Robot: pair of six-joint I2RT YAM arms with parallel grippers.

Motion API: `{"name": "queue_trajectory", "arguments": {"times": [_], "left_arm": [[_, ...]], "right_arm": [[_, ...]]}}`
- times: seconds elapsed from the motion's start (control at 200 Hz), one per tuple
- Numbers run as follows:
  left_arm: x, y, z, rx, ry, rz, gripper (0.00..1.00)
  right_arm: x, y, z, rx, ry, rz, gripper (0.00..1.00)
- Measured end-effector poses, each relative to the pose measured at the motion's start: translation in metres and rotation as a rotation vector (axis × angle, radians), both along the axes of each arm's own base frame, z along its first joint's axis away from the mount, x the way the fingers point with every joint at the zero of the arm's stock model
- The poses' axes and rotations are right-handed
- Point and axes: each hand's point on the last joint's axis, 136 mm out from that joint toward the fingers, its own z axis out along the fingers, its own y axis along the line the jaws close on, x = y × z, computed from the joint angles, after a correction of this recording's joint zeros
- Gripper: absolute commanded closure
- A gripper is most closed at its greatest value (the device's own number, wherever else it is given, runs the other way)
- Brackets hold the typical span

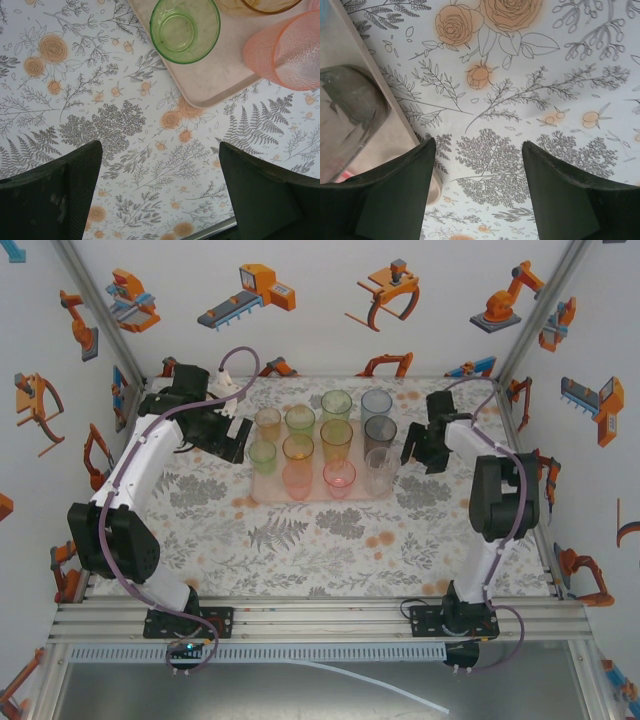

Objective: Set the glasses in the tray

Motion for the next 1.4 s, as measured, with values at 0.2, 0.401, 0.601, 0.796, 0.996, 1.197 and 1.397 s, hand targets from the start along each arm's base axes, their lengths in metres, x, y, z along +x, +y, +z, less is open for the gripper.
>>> {"name": "queue_trajectory", "arguments": {"times": [0.2, 0.401, 0.601, 0.796, 0.996, 1.197, 1.397], "left_arm": [[0.007, 0.021, 0.001, -0.042, 0.014, 0.091, 0.03], [0.013, 0.049, 0.012, -0.102, -0.001, 0.210, 0.03], [0.009, 0.070, 0.031, -0.168, -0.104, 0.326, 0.03], [0.001, 0.093, 0.019, -0.224, -0.172, 0.454, 0.03], [-0.009, 0.109, -0.012, -0.278, -0.251, 0.541, 0.03], [-0.007, 0.112, -0.050, -0.297, -0.327, 0.546, 0.03], [-0.010, 0.120, -0.099, -0.307, -0.385, 0.564, 0.03]], "right_arm": [[-0.008, -0.013, 0.036, -0.013, -0.108, -0.012, 0.45], [-0.012, -0.022, 0.088, -0.042, -0.309, -0.008, 0.37], [-0.020, -0.034, 0.118, -0.100, -0.484, -0.031, 0.19], [-0.024, -0.041, 0.107, -0.141, -0.585, -0.046, 0.01], [-0.040, -0.046, 0.061, -0.189, -0.614, -0.026, 0.01], [-0.042, -0.051, 0.049, -0.242, -0.667, -0.008, 0.01], [-0.017, -0.051, 0.049, -0.266, -0.750, 0.014, 0.01]]}}
